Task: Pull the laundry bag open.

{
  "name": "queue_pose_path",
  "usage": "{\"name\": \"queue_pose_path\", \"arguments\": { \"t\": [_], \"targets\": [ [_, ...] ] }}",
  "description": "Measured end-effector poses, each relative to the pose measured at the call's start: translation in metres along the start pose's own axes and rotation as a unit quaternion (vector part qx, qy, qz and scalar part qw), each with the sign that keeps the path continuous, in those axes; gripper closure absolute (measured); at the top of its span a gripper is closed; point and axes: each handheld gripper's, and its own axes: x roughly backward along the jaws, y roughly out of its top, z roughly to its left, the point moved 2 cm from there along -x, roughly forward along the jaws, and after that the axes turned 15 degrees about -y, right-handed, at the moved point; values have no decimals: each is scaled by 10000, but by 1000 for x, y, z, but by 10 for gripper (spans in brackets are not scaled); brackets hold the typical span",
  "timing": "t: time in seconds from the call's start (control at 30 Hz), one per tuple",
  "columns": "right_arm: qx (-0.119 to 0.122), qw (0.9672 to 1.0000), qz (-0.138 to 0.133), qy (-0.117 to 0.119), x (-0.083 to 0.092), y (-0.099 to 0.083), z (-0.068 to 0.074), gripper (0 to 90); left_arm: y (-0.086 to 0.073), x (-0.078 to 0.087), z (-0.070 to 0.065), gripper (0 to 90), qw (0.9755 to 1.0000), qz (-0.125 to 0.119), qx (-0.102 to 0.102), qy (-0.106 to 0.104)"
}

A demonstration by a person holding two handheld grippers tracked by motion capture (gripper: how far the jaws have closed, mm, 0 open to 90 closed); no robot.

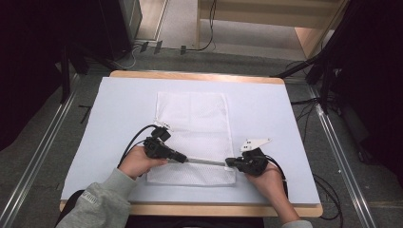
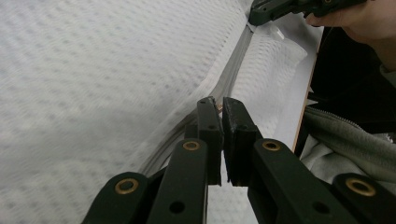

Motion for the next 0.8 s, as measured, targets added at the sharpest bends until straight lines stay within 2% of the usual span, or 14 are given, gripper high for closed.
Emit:
{"name": "queue_pose_path", "arguments": {
  "t": [0.3,0.43,0.6,0.8],
  "targets": [
    [-24,10000,11,3,0,0,0,900,-16,20,3,878,10000,-74,57,33],
    [-14,10000,12,10,0,1,0,900,-17,21,1,878,10000,-63,-28,41],
    [-15,10000,18,9,0,1,0,900,-18,21,1,878,10000,-30,-5,64],
    [7,10000,40,18,0,1,0,900,-23,30,1,878,9999,-132,14,73]
  ]
}}
